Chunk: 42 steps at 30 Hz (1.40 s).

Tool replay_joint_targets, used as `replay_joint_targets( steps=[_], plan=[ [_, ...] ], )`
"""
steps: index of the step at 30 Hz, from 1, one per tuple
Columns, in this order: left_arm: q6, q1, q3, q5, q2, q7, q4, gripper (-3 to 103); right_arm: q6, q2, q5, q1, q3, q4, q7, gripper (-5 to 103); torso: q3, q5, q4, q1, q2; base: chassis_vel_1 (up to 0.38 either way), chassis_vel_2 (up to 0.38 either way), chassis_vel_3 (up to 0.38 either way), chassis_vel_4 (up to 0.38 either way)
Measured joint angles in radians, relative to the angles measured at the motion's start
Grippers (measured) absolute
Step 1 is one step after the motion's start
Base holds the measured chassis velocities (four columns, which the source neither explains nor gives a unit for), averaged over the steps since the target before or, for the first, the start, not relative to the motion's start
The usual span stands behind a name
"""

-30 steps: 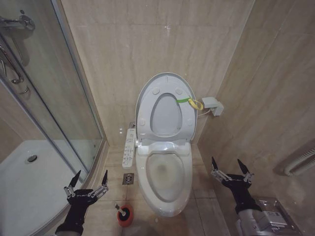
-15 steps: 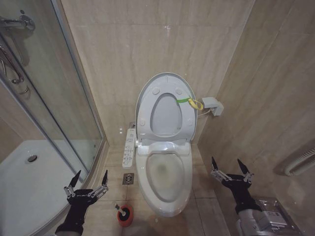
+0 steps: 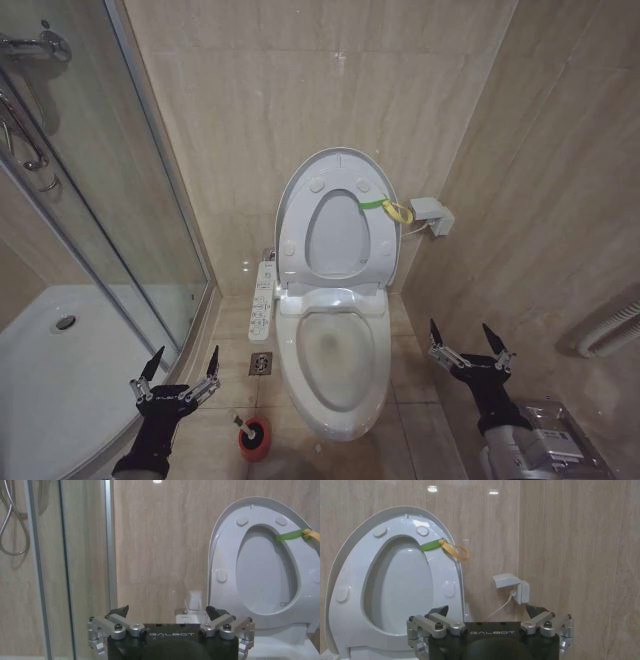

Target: Open the toilet lid, clean the toilet bowl with a toilet brush, close the toilet lid, and flush.

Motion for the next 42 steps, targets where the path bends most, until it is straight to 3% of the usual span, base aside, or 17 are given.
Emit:
replay_joint_targets(
  steps=[28,34,42],
  plan=[
    [0.0,0.0,0.0,0.0,0.0,0.0,0.0,100,-0.001,0.0,-0.003,-0.01,-0.006,0.002,0.004,100,0.0,0.0001,0.0002,0.0,0.0,0.0,0.0,0.0,0.0],
    [0.0,0.0,0.0,0.0,0.0,0.0,0.0,100,-0.04,0.001,-0.097,-0.192,-0.124,0.082,0.077,100,0.0,-0.0003,-0.0004,0.0,0.0,0.0,0.0,0.0,0.0],
    [0.0,0.0,0.0,0.0,0.0,0.0,0.0,100,0.05,0.007,-0.07,-0.18,-0.124,0.066,0.087,100,0.0,-0.0001,0.0001,0.0,0.0,0.0,0.0,0.0,0.0]
  ],
)
